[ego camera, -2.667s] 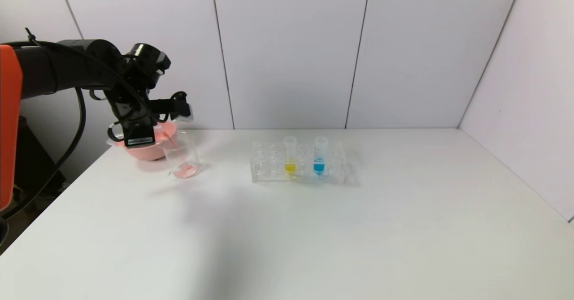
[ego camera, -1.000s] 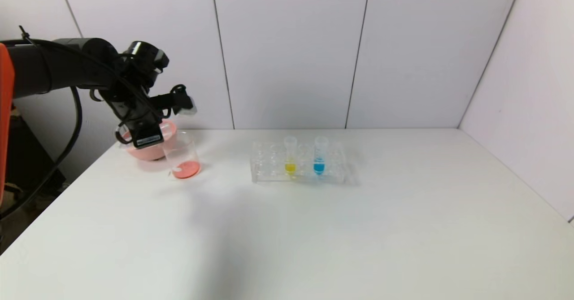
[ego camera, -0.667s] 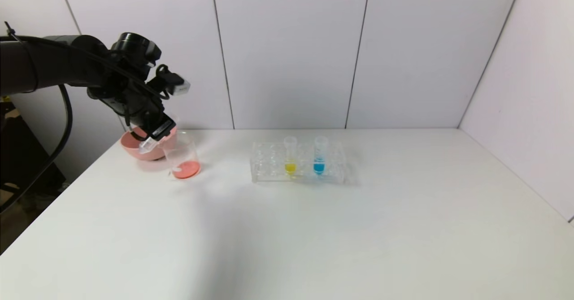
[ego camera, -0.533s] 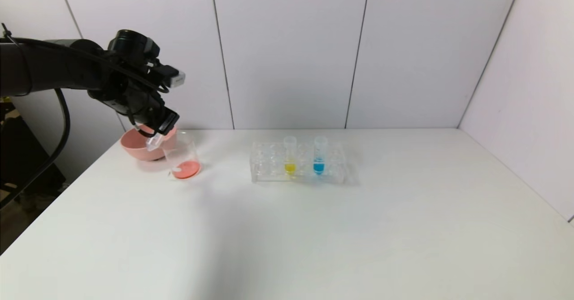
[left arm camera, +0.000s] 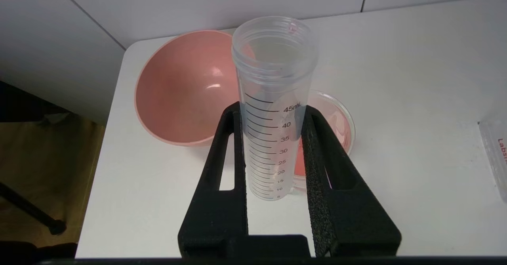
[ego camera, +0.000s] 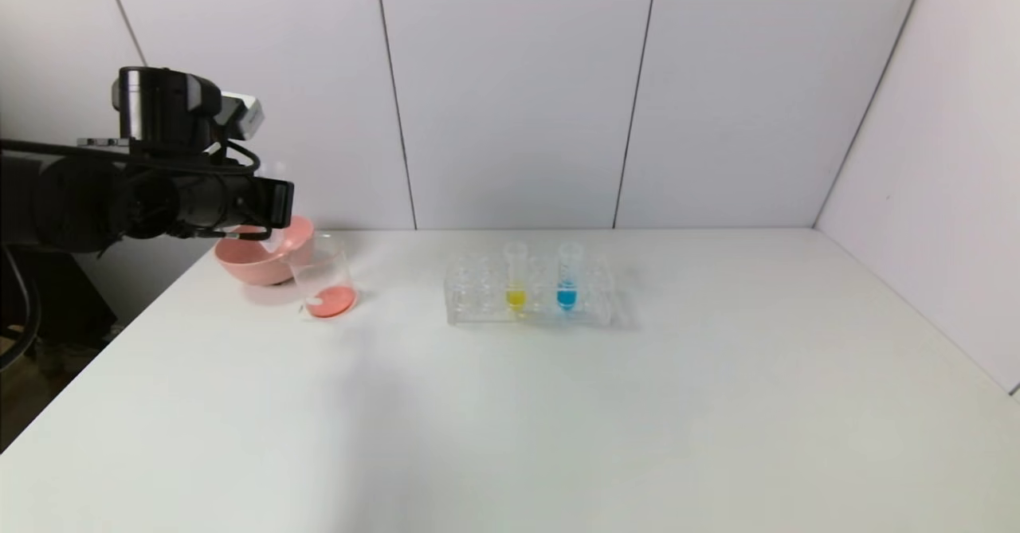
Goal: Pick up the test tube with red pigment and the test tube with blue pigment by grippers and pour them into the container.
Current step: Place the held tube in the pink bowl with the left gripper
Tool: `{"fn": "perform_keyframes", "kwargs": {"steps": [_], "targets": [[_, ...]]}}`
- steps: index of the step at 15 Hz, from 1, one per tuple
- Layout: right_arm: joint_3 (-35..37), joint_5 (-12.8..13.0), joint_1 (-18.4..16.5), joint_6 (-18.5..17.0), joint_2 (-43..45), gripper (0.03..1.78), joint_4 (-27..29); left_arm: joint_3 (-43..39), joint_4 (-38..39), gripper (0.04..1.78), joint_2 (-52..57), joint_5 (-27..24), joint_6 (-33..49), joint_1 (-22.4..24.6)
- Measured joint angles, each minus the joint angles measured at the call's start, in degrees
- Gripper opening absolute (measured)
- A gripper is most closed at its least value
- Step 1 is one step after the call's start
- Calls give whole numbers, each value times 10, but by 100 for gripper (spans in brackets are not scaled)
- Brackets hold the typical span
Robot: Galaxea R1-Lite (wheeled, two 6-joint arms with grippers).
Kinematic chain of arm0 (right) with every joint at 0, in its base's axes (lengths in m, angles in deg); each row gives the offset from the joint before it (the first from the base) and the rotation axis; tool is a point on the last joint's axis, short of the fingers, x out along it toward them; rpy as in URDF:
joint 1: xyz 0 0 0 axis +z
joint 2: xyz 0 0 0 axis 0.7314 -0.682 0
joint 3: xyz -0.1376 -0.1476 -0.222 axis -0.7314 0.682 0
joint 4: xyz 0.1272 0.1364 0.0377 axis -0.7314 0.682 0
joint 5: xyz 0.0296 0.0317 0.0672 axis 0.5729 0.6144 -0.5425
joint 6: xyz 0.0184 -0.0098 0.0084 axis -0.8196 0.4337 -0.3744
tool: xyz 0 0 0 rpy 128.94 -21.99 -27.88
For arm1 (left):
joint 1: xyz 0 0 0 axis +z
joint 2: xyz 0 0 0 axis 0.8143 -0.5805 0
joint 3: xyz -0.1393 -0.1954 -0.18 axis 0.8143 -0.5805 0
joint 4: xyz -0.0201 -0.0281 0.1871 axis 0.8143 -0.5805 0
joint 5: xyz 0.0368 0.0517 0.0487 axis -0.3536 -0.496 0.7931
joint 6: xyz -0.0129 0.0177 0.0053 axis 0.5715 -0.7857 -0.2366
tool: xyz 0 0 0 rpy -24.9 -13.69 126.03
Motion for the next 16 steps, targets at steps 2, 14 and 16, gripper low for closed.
{"fn": "perform_keyframes", "kwargs": {"steps": [2, 14, 16], "targets": [[0, 0, 0, 0, 0, 177, 0, -90, 99, 44, 35, 13, 28, 1], [0, 0, 0, 0, 0, 177, 0, -272, 497, 44, 10, 29, 57, 71], [0, 0, 0, 0, 0, 177, 0, -223, 505, 44, -42, 27, 57, 87]]}}
